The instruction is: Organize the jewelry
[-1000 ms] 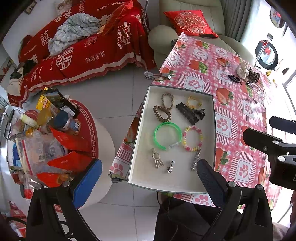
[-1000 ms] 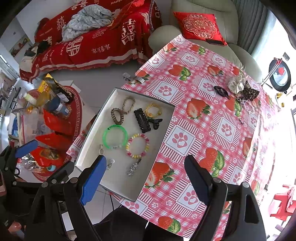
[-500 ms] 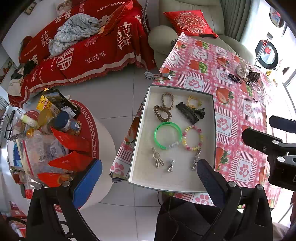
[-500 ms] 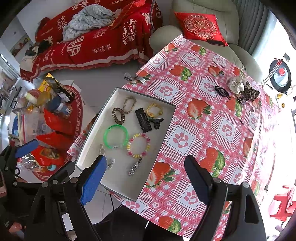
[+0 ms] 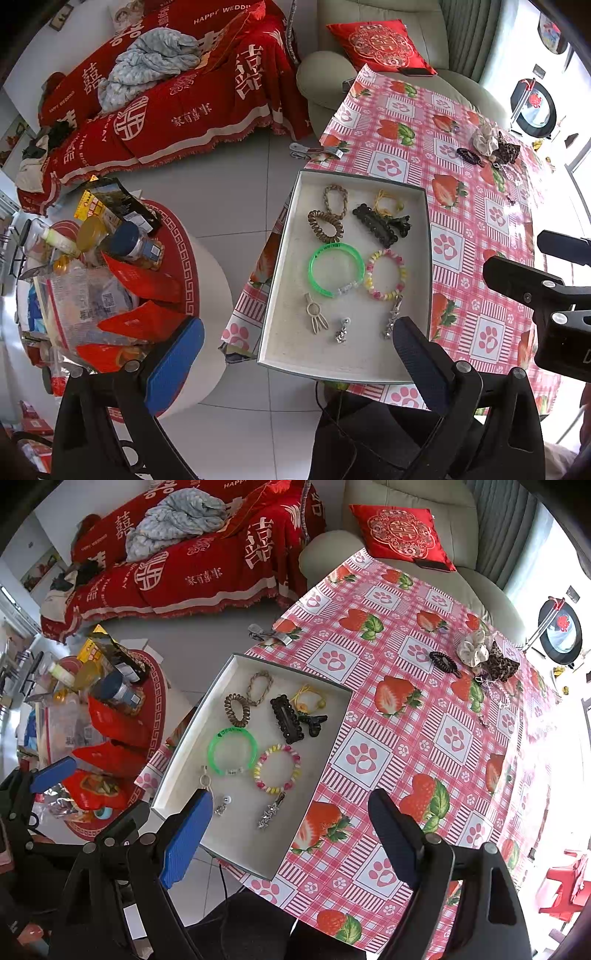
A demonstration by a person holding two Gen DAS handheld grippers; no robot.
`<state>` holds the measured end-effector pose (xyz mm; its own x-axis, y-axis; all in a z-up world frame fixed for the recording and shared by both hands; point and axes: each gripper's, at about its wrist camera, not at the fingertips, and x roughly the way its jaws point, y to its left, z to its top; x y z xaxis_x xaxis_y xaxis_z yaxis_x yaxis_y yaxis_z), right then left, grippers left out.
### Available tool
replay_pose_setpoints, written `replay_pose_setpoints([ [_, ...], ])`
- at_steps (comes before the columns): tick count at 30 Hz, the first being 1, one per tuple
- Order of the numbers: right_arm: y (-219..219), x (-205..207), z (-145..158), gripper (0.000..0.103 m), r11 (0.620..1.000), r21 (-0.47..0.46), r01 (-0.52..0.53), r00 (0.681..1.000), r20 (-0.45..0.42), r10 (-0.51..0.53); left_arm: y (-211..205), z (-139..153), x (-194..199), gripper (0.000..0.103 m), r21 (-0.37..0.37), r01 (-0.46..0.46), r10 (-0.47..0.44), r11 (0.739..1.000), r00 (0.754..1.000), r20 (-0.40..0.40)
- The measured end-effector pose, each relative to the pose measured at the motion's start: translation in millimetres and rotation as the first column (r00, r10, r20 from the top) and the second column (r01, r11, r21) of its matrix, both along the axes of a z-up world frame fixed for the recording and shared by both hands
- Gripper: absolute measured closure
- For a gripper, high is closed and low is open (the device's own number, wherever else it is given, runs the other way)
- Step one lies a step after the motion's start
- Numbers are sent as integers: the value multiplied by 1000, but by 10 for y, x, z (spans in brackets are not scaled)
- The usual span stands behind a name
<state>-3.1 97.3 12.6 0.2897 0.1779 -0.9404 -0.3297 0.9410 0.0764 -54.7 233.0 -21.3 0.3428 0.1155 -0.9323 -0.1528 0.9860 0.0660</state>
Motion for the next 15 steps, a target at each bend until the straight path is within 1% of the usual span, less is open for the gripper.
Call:
replay_pose_setpoints([
  [15,2,-2,-1,15,1000,1,0,1000,-1,0,-21,0,8,0,1,-2,2,1000,1000,-1],
])
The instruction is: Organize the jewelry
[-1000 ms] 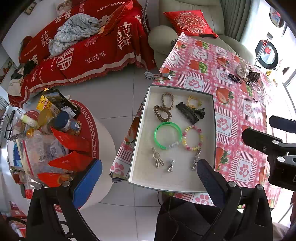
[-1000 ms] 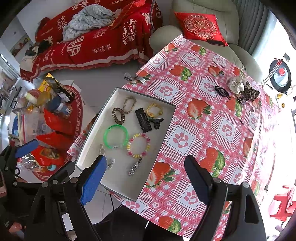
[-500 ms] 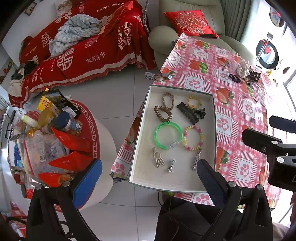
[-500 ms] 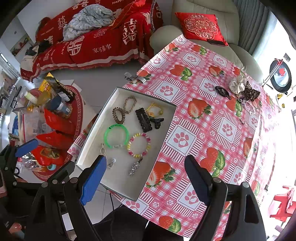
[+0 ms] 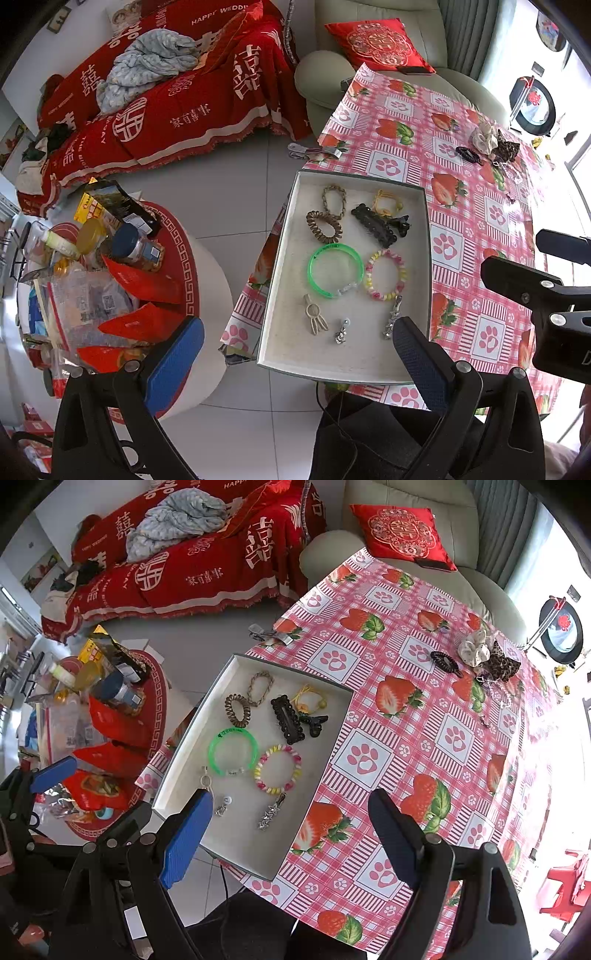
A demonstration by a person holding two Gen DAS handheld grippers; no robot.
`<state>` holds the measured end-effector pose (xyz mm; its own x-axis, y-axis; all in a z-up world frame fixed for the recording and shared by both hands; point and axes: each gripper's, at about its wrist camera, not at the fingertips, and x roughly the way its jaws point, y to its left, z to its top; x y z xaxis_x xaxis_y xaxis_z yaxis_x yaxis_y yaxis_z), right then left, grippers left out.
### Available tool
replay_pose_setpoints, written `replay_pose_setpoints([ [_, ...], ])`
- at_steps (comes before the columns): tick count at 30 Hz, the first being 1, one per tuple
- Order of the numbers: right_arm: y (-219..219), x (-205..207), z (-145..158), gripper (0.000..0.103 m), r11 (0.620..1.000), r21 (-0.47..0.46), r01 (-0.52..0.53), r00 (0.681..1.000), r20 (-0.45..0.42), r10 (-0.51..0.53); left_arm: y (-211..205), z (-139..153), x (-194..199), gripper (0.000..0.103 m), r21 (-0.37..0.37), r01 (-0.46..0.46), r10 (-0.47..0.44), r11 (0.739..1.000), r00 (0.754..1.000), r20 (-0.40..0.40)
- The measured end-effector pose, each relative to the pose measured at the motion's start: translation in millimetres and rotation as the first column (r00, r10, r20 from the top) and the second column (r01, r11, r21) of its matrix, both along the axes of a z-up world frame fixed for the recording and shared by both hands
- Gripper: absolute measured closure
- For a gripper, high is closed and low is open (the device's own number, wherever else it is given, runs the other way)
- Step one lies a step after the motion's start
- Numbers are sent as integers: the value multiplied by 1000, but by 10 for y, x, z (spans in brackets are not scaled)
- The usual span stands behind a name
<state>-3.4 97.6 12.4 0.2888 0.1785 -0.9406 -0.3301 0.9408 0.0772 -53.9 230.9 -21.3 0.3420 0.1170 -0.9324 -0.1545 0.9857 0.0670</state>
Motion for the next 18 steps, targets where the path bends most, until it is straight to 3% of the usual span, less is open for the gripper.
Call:
replay_pose_setpoints([
  [18,50,-3,-5,15,1000,0,-6,1000,-1,6,70,-16,10,0,1,-2,2,1000,1000,-8],
])
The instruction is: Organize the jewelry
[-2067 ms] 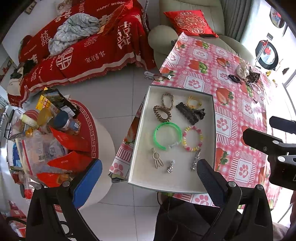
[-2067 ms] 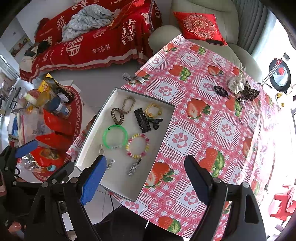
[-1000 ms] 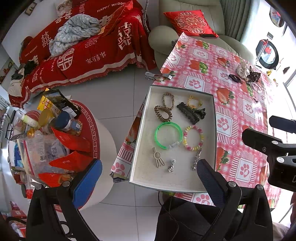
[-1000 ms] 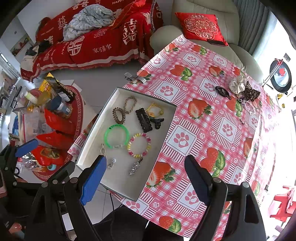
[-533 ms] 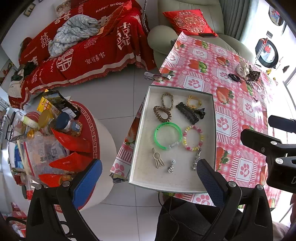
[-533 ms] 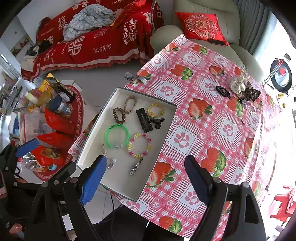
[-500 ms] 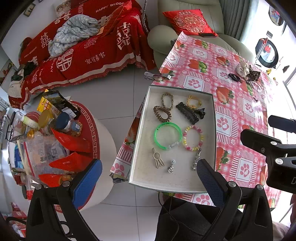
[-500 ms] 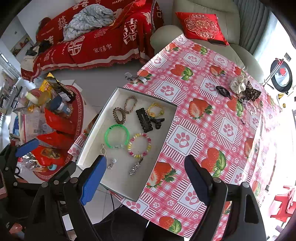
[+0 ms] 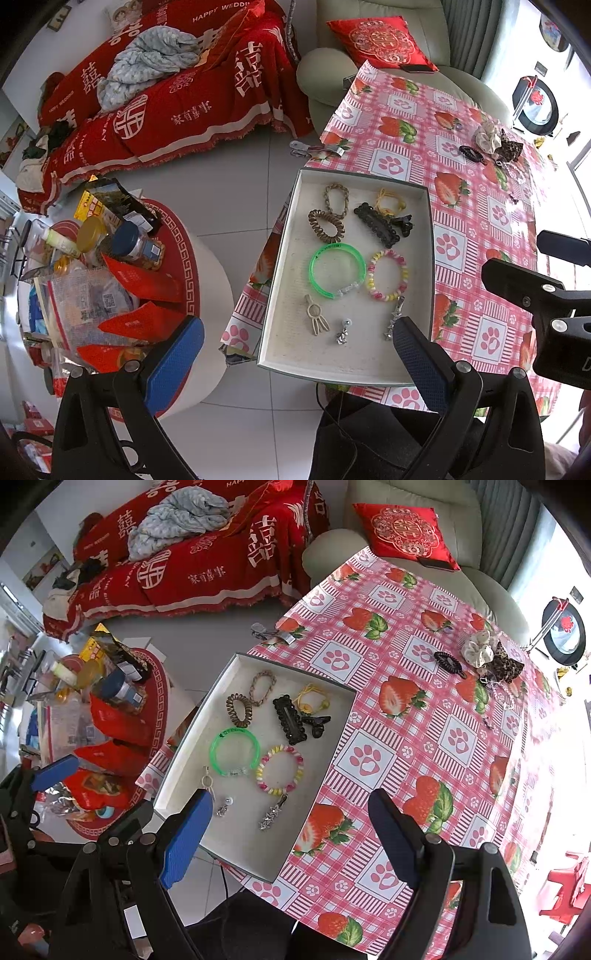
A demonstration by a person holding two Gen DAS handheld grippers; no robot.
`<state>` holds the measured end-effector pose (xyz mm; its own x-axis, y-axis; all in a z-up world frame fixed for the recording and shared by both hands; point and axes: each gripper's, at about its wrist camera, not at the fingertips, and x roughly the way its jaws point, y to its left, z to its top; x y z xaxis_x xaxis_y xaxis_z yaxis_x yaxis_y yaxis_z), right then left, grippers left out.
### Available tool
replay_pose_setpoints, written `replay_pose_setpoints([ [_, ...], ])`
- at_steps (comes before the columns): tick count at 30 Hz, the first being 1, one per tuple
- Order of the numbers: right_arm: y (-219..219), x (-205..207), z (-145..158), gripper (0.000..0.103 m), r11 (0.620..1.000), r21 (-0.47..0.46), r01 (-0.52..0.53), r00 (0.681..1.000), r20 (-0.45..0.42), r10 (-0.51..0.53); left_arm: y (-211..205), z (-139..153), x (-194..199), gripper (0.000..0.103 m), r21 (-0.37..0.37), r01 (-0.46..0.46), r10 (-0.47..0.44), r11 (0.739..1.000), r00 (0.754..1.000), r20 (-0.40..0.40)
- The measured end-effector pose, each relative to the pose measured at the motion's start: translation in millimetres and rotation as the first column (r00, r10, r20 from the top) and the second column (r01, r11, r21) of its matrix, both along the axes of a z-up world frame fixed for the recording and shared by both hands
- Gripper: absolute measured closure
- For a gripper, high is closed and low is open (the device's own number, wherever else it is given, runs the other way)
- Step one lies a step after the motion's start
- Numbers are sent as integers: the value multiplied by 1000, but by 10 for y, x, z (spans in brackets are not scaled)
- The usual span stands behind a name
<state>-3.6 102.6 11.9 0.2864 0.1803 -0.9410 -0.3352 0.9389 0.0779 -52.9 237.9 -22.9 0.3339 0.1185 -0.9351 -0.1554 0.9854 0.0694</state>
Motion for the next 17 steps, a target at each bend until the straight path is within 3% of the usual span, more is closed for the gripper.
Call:
replay_pose_setpoints([
  [17,35,-3,-4,15,1000,2,2,1000,-3,-2,7,-18,62,0,15,6,-6,1000,1000,-3],
])
